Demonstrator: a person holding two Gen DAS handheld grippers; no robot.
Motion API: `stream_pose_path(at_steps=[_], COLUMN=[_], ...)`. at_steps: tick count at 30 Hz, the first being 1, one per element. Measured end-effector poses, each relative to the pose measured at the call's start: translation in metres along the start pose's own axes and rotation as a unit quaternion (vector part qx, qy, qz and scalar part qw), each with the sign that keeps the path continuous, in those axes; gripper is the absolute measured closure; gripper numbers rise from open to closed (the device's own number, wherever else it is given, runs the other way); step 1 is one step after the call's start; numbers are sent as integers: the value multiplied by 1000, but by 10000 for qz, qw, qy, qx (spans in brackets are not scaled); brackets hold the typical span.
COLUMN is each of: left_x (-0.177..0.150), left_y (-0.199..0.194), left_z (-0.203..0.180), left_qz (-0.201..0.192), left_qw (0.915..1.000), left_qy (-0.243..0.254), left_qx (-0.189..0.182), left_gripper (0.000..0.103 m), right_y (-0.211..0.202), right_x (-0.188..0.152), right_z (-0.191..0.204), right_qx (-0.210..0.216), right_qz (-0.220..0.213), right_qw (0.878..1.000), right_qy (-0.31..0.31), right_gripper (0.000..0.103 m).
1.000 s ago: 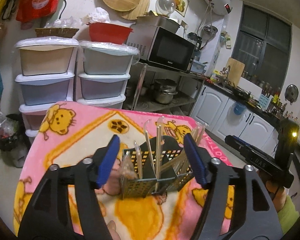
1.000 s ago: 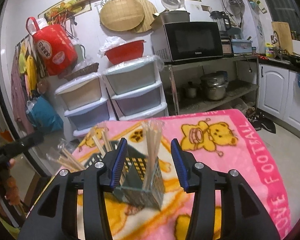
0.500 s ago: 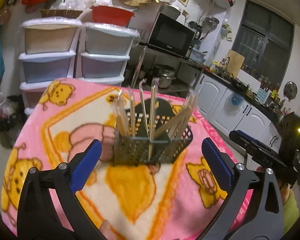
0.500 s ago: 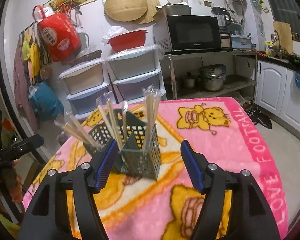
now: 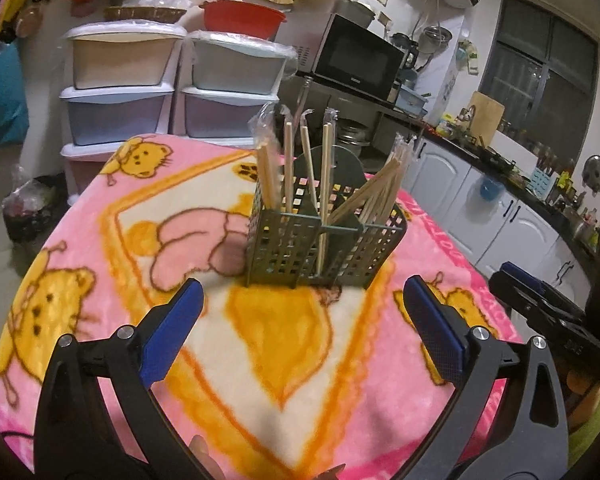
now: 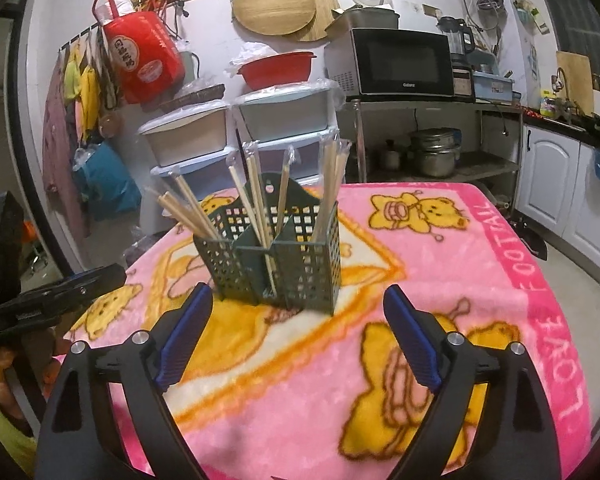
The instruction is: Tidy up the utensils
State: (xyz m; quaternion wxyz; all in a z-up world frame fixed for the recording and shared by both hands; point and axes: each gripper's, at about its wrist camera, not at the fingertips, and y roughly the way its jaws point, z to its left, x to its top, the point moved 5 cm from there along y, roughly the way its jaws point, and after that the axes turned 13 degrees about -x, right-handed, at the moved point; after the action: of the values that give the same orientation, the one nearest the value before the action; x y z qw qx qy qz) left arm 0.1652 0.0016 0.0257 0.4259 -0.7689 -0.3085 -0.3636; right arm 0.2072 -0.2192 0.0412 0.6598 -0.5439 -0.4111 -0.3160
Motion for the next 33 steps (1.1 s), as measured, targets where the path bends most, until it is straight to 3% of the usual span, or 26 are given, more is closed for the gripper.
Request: stream_pose_path(at_steps=[5, 24, 33], left_x=[-15, -45, -49], left_y=[0, -1, 2], left_z=[-1, -13, -11], left_qz=[-48, -759, -832], left_qw=[9999, 9946, 9937], left_qy=[29, 636, 692], left_qx=[95, 306, 300], left_gripper=[11, 11, 11], right_y=[-9, -27, -19], right_x=[-8, -40, -54], right_z=[-1, 1, 6], right_qx=[-85, -700, -733], right_qz=[-257, -1426, -1386], right_qw=[9996, 9873, 9876], right_qy=[30, 5, -67], right_gripper=[8, 7, 7])
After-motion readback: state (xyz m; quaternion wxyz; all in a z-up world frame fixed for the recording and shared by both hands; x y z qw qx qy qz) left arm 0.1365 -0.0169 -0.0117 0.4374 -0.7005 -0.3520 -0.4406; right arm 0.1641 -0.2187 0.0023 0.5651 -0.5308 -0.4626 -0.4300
